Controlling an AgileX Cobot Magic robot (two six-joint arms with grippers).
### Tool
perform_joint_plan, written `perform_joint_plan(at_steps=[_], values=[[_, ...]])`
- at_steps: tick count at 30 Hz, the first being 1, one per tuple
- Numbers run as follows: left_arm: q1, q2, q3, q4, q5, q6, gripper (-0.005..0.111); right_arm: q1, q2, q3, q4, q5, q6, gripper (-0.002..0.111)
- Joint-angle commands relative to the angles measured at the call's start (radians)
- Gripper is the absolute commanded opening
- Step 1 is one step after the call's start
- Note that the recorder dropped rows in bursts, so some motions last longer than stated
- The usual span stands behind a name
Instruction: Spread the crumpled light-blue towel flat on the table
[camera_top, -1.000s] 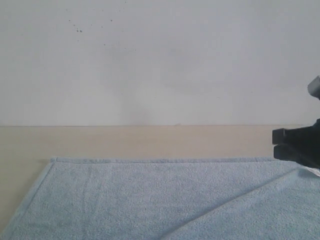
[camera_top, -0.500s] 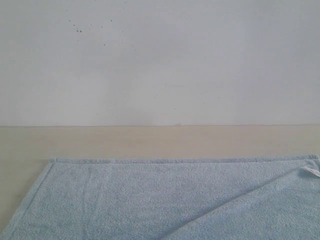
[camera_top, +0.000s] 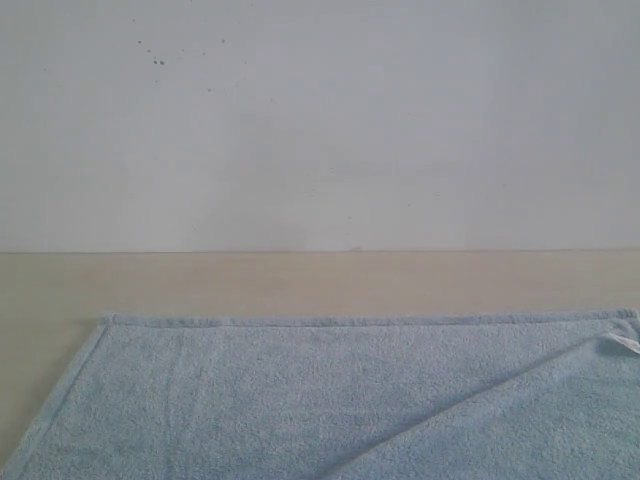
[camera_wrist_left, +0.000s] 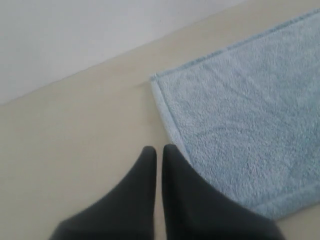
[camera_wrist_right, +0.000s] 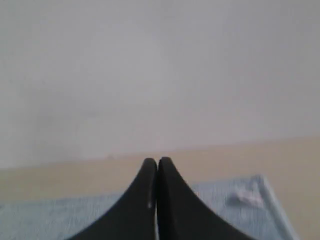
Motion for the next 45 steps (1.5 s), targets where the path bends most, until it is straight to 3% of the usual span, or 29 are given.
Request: perform_joint_plan(at_steps=[1, 5, 16, 21, 26, 28, 30, 32, 34, 38, 41, 45], values=[[-0.002, 0.001, 0.017, -0.013, 0.074, 0.027, 0.004, 0.001, 0.011, 0.112, 0.203, 0.011, 0.016, -0.001], [-0.002, 0.001, 0.017, -0.013, 0.072, 0.027, 0.004, 0.001, 0.011, 0.112, 0.227, 0.054, 0.124, -0.001], [-0.002, 0.001, 0.017, -0.013, 0.070, 0.027, 0.004, 0.001, 0.011, 0.112, 0.224, 0.034, 0.124, -0.001], [-0.002, 0.001, 0.017, -0.013, 0.070, 0.027, 0.004, -0.011, -0.093, 0.112, 0.223, -0.010, 0.124, -0.001], [-0.002, 0.001, 0.017, -0.009, 0.068, 0.028, 0.004, -0.091, -0.182, 0.112, 0.195, -0.027, -0.014, -0.001], [-0.002, 0.001, 0.017, -0.009, 0.068, 0.028, 0.004, -0.132, -0.201, 0.112, 0.063, 0.029, -0.053, -0.001], [-0.002, 0.001, 0.017, -0.009, 0.068, 0.028, 0.004, -0.182, -0.201, 0.112, -0.208, 0.133, -0.038, -0.001], [-0.002, 0.001, 0.017, -0.009, 0.068, 0.028, 0.004, -0.250, -0.201, 0.112, -0.518, 0.205, 0.200, -0.001], [-0.002, 0.001, 0.017, -0.009, 0.068, 0.028, 0.004, -0.327, -0.201, 0.112, -0.691, 0.269, 0.423, -0.001], [-0.002, 0.001, 0.017, -0.009, 0.068, 0.028, 0.004, -0.489, -0.201, 0.112, -1.022, 0.433, 0.625, -0.001], [-0.002, 0.001, 0.017, -0.009, 0.068, 0.028, 0.004, -0.565, -0.201, 0.112, -1.186, 0.702, 0.756, -0.001], [-0.002, 0.001, 0.017, -0.009, 0.068, 0.028, 0.004, -0.568, -0.201, 0.112, -1.216, 0.719, 0.761, -0.001]])
